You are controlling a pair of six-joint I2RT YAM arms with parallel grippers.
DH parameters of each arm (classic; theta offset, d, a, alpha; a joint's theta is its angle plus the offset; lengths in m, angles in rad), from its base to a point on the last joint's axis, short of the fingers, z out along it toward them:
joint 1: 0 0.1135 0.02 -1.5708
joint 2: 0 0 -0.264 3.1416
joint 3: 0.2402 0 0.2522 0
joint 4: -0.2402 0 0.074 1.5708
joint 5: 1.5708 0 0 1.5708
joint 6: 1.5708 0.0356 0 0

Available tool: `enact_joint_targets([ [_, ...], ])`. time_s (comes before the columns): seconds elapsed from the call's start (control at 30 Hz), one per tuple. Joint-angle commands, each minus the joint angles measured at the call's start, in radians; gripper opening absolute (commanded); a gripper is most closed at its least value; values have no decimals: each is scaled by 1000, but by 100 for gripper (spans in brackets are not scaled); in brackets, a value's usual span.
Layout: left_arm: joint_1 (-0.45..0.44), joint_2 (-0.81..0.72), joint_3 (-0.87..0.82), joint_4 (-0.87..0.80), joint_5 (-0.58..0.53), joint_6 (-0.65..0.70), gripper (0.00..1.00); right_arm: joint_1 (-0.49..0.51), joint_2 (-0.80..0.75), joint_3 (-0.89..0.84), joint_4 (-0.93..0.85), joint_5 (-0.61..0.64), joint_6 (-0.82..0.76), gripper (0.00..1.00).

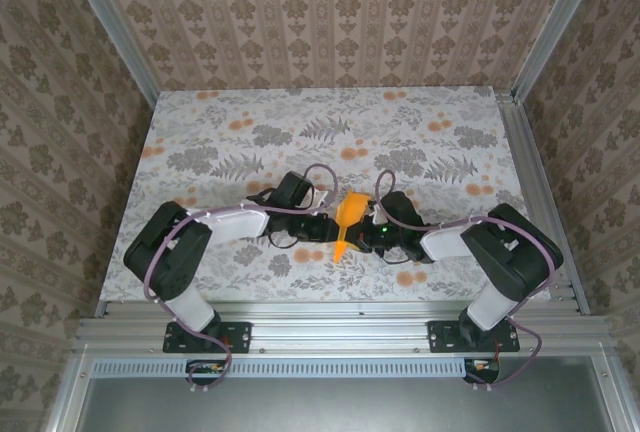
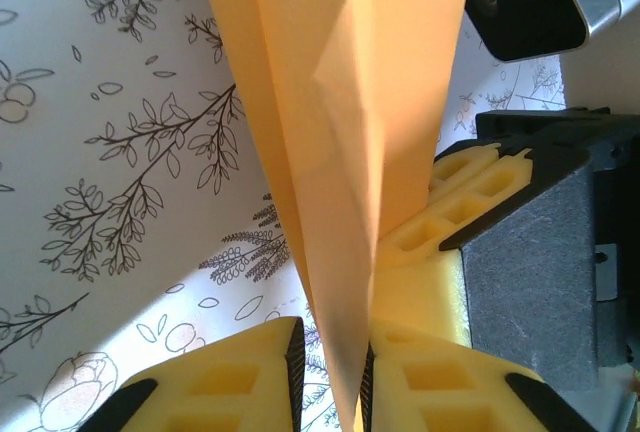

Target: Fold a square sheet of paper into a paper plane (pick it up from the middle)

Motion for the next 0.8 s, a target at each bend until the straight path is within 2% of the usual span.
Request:
enact_joint_targets([
  [0.0,18,-52,-19,-34,11,20,30,3,-75,67,-274,73,-170,6],
  [0.2,63,-126,-35,-107,-6,56,42,29,-151,273,-869,292,-503,6],
  [0.33,95,-151,-42,-141,-15,81,45,66,-118,368,-1089,439,-620,5],
  [0.53,128,-179,-51,-180,-31,108,47,151,-15,466,-1205,608,-664,6],
  [0.77,145,-202,-66,-207,-39,119,48,214,77,508,-1202,677,-667,11],
])
